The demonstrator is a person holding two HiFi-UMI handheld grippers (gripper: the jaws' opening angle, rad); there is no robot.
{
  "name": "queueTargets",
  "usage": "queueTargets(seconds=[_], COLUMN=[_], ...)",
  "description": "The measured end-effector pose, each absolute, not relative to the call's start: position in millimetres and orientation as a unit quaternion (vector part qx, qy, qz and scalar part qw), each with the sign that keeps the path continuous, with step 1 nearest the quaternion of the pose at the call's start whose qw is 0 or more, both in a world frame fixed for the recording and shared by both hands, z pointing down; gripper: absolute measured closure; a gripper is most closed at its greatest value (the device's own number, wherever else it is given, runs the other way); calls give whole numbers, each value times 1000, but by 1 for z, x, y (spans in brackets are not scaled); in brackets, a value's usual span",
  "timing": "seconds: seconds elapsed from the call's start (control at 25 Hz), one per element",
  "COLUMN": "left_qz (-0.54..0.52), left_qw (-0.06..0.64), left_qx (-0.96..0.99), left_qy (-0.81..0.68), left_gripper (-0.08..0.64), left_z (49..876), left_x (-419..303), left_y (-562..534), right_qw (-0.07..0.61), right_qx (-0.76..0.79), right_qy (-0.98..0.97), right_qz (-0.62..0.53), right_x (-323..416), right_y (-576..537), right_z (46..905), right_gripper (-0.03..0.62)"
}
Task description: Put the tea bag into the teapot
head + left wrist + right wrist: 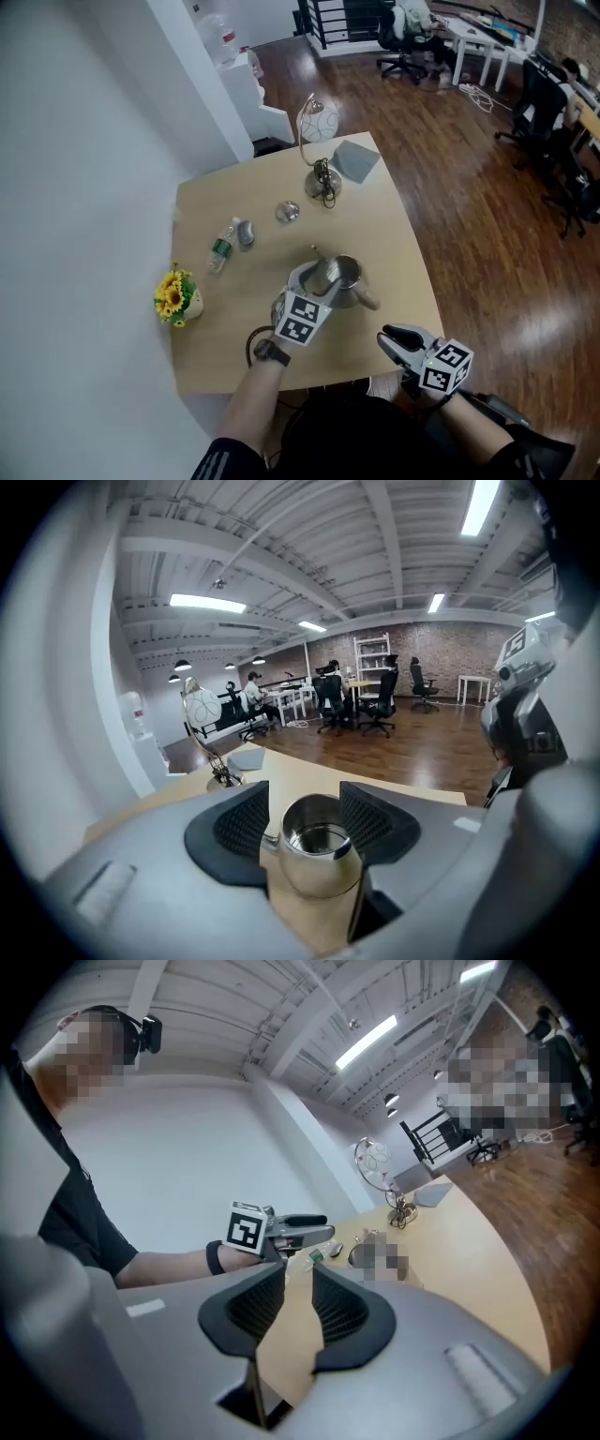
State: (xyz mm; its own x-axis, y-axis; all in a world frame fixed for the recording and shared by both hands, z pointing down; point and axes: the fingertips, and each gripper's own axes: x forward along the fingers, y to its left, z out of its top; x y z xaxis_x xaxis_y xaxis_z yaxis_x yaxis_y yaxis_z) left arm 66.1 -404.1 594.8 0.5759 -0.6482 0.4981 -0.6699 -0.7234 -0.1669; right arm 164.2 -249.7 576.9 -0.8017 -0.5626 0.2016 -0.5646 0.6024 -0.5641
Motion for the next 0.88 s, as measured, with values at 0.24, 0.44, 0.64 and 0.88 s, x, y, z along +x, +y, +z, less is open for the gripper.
queueTargets(seconds=[0.24, 0.44, 0.64, 0.88], left_qz=[207, 181, 193, 189], left_qw=[25, 74, 47, 66], left_qx=[890, 895, 897, 896], left_qy=[-406, -401, -395, -396], left_gripper=[364, 398, 395, 376], left_z=[542, 539, 551, 565], left_x=[26, -2, -28, -70], left_y=[-353, -294, -226, -128], right_qw=[-25, -39, -2, 22], right_qx=[280, 264, 262, 274], right_qy=[-899, -909, -924, -928], right_qz=[336, 321, 277, 252], right_x=[150, 128, 101, 63], right_y=[-258, -248, -215, -141], right_z=[573, 560, 561, 558], right_gripper=[494, 514, 554, 583])
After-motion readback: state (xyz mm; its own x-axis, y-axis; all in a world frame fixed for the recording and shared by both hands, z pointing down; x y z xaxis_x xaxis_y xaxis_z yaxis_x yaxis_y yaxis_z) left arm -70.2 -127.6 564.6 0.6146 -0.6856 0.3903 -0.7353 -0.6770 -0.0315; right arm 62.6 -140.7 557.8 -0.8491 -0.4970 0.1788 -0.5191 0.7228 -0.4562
